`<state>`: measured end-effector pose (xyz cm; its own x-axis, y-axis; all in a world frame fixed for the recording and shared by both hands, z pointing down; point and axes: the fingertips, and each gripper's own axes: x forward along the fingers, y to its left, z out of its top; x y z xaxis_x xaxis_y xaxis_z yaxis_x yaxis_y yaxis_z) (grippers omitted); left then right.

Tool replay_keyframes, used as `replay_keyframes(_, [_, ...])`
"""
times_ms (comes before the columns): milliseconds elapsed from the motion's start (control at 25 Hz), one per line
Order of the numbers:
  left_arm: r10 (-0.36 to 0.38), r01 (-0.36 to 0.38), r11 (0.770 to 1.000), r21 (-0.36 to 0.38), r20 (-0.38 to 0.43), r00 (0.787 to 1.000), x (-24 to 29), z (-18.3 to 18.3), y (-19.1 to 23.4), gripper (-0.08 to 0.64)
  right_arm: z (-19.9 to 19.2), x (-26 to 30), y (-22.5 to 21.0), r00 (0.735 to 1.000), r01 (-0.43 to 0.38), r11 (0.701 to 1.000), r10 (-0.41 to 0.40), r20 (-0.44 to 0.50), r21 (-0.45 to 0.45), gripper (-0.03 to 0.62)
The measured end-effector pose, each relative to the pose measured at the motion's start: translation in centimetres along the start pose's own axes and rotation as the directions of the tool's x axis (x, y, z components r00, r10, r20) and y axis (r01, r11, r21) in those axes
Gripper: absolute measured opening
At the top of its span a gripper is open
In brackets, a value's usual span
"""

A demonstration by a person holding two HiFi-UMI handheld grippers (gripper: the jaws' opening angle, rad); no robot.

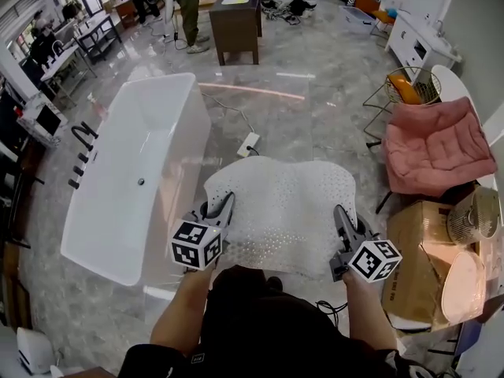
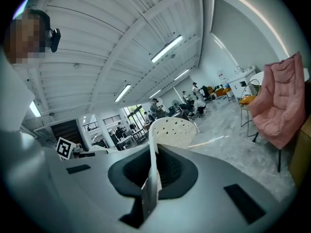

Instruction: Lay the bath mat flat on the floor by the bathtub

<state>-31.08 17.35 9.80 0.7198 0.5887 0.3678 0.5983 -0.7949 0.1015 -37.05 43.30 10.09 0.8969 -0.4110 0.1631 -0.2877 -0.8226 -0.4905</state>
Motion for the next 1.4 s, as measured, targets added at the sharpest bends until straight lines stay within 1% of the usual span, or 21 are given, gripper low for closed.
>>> replay_keyframes(200, [-0.017,0.017,1.0,0.002,0.008,1.0,3.0,1.2,0.5,0.021,1.4,1.6,-1.7,1.0,0.011,1.0,-0.011,-0.004,-0.007,0.021])
replay_keyframes(440, [-0.025,0.025,1.0,-0.014,0.018,1.0,8.3,2.8,3.3,0.021,3.5,6.2,-4.0,1.0,0.01,0.999,-0.011,-0.026,-0.033,0.021])
replay_keyframes(720, [-0.03,0.031,0.999,-0.041,0.036,0.999,16.2,5.9,8.3,0.021,7.7,14.6,-8.0,0.999,0.025,0.998,-0.028,-0.042,-0.058,0.021])
replay_keyframes(920, [-0.035,0.038,0.998,-0.056,0.04,0.999,22.0,8.6,12.7,0.021,11.4,21.3,-10.0,0.998,0.03,0.996,-0.035,-0.057,-0.086,0.021])
replay_keyframes(1080, [-0.038,0.041,0.997,-0.058,0.05,0.998,25.9,10.7,15.4,0.021,14.0,26.1,-11.5,0.998,0.024,0.995,-0.03,-0.054,-0.098,0.021])
replay_keyframes(1240, [-0.038,0.04,0.998,-0.041,0.039,0.999,28.9,12.4,17.4,0.021,15.6,29.7,-12.7,0.999,0.015,0.997,-0.018,-0.038,-0.08,0.021])
replay_keyframes(1400, [-0.023,0.024,0.999,-0.032,0.031,0.999,31.5,14.1,18.7,0.021,16.9,32.7,-14.4,0.999,-0.002,0.998,0.0,-0.043,-0.065,0.021])
